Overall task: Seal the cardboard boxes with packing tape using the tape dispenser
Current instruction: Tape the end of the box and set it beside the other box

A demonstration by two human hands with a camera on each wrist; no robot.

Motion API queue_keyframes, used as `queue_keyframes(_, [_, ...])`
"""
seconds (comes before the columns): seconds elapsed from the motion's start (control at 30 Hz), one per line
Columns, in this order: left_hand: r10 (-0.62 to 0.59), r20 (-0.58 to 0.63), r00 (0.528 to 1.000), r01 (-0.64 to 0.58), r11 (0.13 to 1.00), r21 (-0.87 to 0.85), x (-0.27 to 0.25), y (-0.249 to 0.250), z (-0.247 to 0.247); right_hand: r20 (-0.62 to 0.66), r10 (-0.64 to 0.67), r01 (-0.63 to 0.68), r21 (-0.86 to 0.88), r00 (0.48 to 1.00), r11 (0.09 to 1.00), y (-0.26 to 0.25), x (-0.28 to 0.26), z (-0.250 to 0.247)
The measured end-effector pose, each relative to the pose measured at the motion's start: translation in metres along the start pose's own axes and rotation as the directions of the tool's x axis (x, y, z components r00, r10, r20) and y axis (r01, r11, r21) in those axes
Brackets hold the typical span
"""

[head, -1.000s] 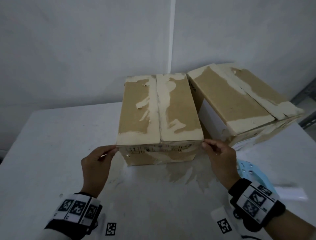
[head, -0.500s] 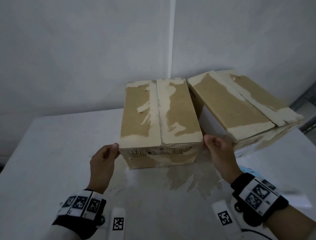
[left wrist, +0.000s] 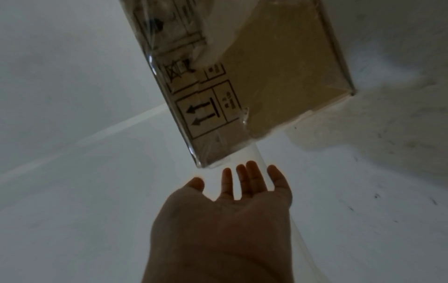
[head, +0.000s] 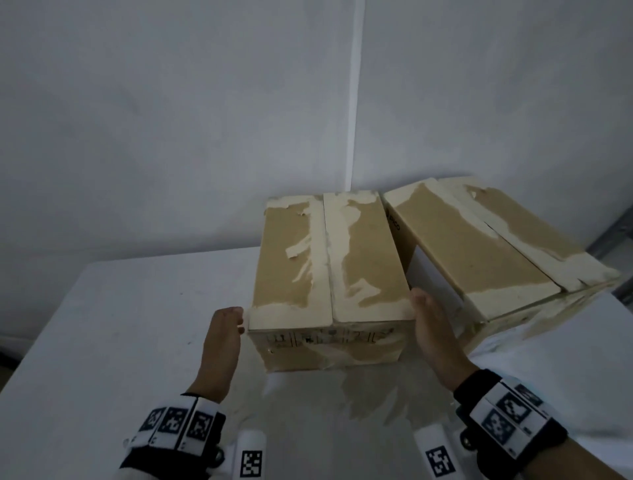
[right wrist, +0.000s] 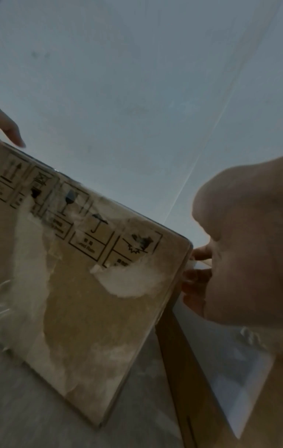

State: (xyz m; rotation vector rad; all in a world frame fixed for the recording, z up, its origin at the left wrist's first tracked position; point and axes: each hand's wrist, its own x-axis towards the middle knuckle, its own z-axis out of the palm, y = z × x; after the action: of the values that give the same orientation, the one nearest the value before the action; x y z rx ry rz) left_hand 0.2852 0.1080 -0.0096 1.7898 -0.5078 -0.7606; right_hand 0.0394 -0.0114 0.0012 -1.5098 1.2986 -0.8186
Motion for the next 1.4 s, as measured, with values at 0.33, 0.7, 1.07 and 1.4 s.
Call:
queue_keyframes(0.33, [-0.055,0.31,0.949,0.107,0.982,-0.156,0.02,-0.003,0.019,0.093,0.144,-0.161,0.216,0.985,0.963,-0.015,0.013,0.01])
queue_keyframes(0.7, [-0.039,0.199,0.979,0.097,0.952,-0.291,0.002,0.0,0.021,0.108,0.236,-0.255,0.231,0.966,0.939,-0.006,0.012,0.014])
queue_keyframes(1.07, [-0.125,0.08,0.989,0.146,0.917,-0.371,-0.02,-0.021,-0.008,0.27,0.145,-0.256,0.44,0.952,0.86,0.013,-0.012,0.025])
queue_keyframes(1.4, [-0.111,0.169,0.979,0.132,0.984,-0.123,-0.017,-0.009,-0.022,0.179,0.141,-0.195,0.333,0.974,0.922,0.013,-0.01,0.02])
